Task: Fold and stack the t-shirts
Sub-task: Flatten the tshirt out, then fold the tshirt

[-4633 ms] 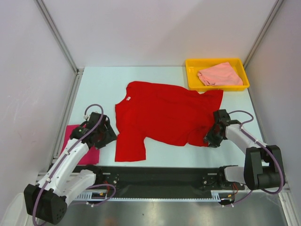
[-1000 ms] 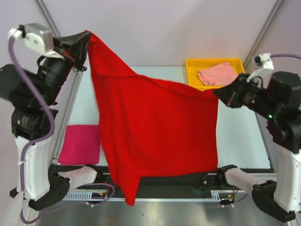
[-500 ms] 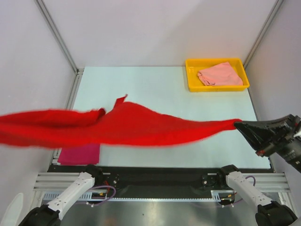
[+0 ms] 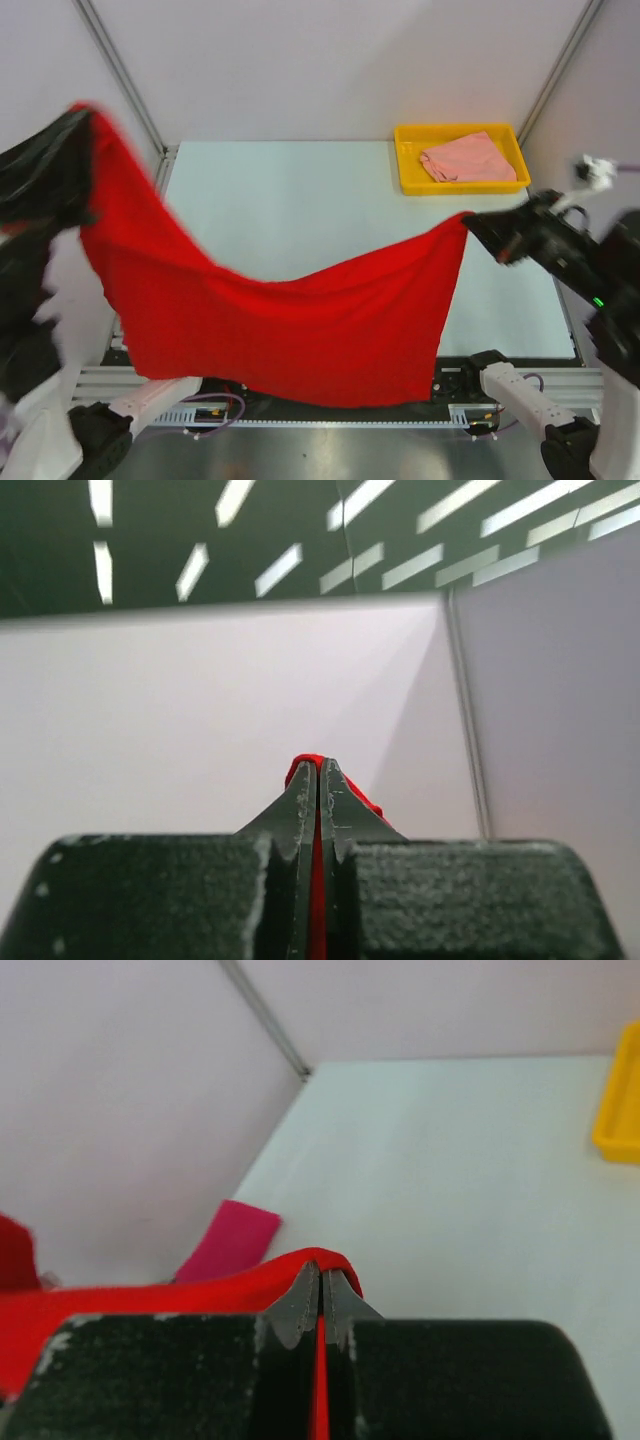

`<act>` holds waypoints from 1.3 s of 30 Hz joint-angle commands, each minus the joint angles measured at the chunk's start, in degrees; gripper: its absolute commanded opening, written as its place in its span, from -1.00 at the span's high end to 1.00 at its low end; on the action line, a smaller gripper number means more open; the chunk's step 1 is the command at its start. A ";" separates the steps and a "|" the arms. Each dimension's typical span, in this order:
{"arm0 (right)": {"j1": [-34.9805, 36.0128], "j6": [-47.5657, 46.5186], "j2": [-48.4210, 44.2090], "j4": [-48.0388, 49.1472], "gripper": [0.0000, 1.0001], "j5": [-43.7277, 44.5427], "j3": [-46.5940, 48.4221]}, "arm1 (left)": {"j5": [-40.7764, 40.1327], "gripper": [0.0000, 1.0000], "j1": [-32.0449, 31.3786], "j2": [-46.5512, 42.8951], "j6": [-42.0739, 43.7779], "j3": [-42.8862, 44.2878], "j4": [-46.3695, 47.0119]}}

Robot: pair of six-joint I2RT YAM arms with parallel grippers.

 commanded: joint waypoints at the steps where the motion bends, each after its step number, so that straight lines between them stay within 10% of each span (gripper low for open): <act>1: -0.30 -2.71 7.20 6.42 1.00 10.90 -12.30 | -2.12 0.99 0.10 13.99 1.57 -9.92 1.09; 11: -18.13 -4.04 19.94 27.07 1.00 14.35 -41.43 | 4.91 1.00 5.64 50.89 -2.73 -22.42 18.74; 20: -29.92 -7.29 45.32 29.92 1.00 8.47 -30.66 | 8.60 0.99 8.45 80.51 -6.96 1.45 18.95; 33: -30.02 -5.80 60.03 24.03 1.00 2.31 -18.25 | 11.93 0.99 12.67 85.46 -13.90 14.40 18.16; 39: -30.01 -5.28 57.84 18.67 1.00 4.06 -17.90 | 14.84 0.99 13.29 79.58 -15.91 5.80 15.96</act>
